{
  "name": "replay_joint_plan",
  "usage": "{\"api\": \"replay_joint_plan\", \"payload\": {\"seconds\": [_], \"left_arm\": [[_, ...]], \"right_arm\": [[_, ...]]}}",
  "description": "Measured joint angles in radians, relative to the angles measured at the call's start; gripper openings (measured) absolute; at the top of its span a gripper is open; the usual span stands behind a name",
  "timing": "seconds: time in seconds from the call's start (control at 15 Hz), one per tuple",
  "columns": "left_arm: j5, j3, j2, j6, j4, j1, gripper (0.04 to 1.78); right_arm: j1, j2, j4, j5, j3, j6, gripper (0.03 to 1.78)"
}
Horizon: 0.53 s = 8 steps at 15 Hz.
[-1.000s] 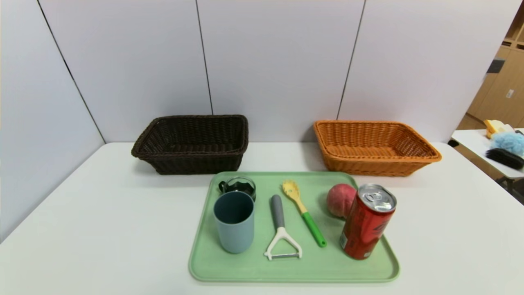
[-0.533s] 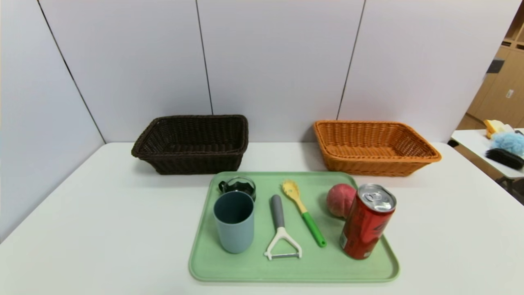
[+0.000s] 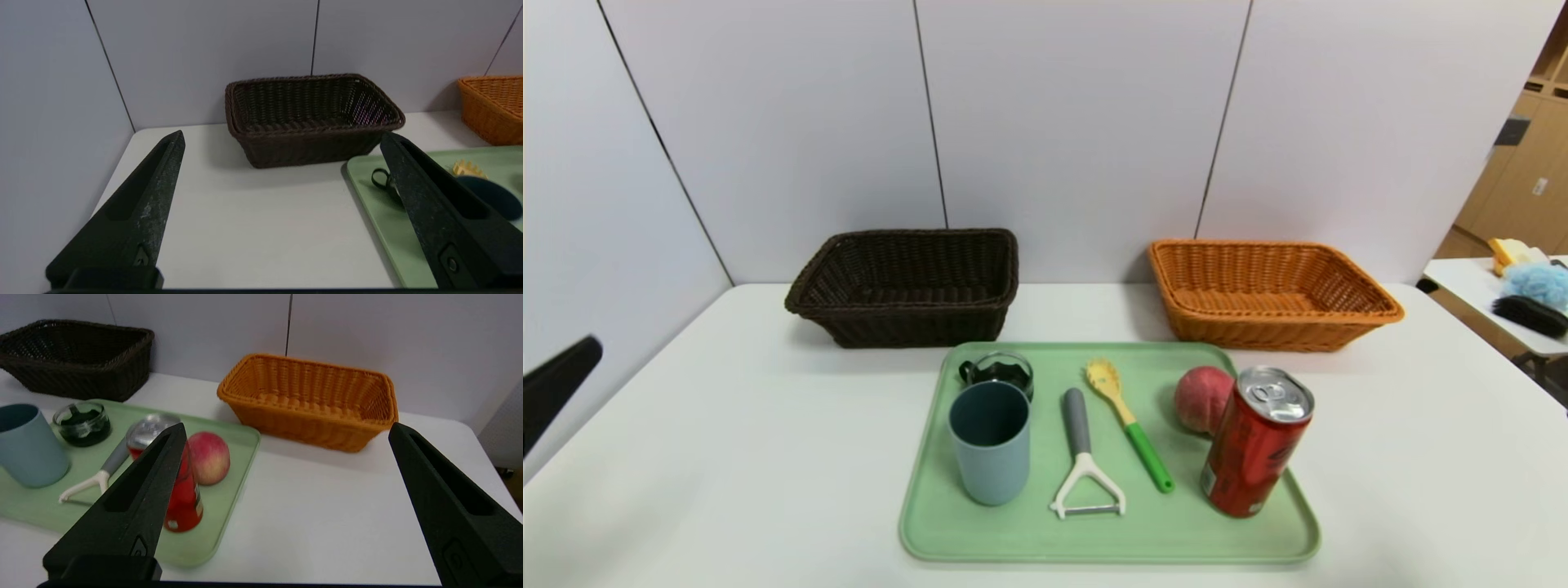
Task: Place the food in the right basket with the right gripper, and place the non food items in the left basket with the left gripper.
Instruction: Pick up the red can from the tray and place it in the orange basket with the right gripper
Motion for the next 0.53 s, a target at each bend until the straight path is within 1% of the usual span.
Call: {"api": "replay_joint_plan", "payload": {"seconds": [0.2, 0.33, 0.4, 0.47, 0.53], "left_arm": [[-0.004, -0.116, 0.258, -0.001, -0.168, 0.001, 1.69], [-0.007, -0.157, 0.384, 0.003, -0.261, 0.0, 1.69], [-0.008, -0.167, 0.428, 0.004, -0.294, 0.0, 1.69], [-0.009, -0.17, 0.455, 0.005, -0.298, 0.0, 1.69], [-0.009, -0.171, 0.474, 0.005, -0.298, -0.001, 1.69]], "right_arm": [[0.005, 0.25, -0.204, 0.004, -0.103, 0.002, 1.71], [0.007, 0.391, -0.317, 0.005, -0.15, 0.002, 1.71], [0.015, 0.45, -0.381, 0.007, -0.158, 0.003, 1.71], [0.027, 0.488, -0.43, 0.014, -0.151, 0.004, 1.71], [0.039, 0.507, -0.455, 0.039, -0.128, 0.009, 1.71]]}}
